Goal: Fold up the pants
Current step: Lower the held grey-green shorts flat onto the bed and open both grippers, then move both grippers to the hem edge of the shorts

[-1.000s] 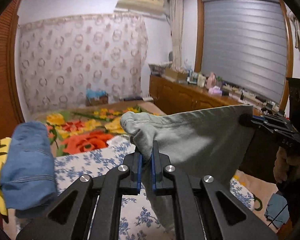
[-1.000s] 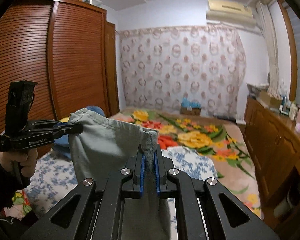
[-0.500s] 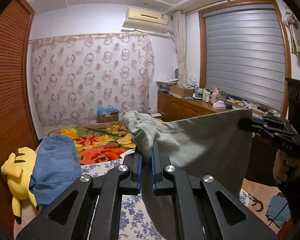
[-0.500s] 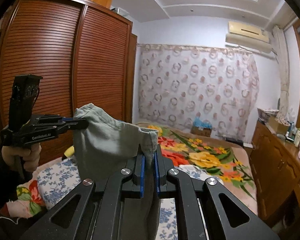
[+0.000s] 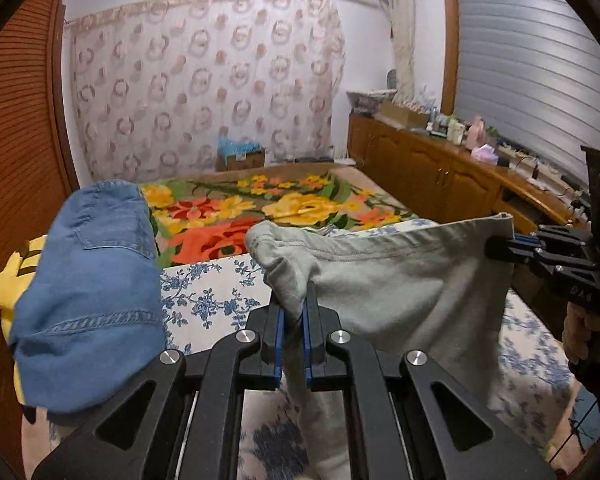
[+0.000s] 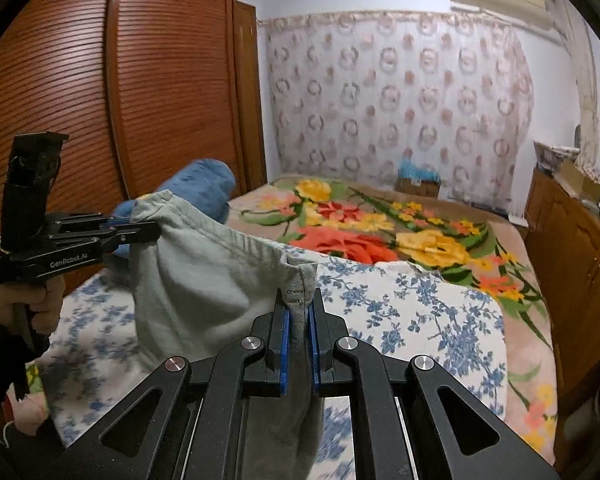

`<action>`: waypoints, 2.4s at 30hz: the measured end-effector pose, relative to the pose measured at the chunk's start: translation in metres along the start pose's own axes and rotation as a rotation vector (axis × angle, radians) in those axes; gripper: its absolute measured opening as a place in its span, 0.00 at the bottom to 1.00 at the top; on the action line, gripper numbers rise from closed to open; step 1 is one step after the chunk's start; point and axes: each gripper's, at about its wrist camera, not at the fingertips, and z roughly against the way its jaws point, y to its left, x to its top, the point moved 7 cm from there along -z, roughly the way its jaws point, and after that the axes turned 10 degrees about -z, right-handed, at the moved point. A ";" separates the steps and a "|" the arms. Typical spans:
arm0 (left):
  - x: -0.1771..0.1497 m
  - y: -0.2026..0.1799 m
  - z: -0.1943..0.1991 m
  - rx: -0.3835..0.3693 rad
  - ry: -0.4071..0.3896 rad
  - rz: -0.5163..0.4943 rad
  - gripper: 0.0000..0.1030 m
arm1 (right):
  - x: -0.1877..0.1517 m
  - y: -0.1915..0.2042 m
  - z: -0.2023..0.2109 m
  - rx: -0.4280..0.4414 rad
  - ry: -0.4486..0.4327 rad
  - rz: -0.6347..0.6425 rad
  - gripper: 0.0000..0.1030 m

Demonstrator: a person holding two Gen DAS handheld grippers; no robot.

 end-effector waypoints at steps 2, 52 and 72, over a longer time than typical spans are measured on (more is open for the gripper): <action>0.002 0.002 -0.016 0.000 0.018 0.000 0.08 | 0.006 -0.016 -0.017 -0.001 0.013 -0.003 0.08; -0.024 -0.007 -0.106 -0.047 0.216 0.016 0.77 | 0.039 -0.036 -0.138 -0.135 0.203 -0.056 0.38; -0.061 -0.039 -0.061 -0.105 0.235 0.021 0.85 | -0.003 -0.002 -0.050 -0.119 0.159 -0.079 0.74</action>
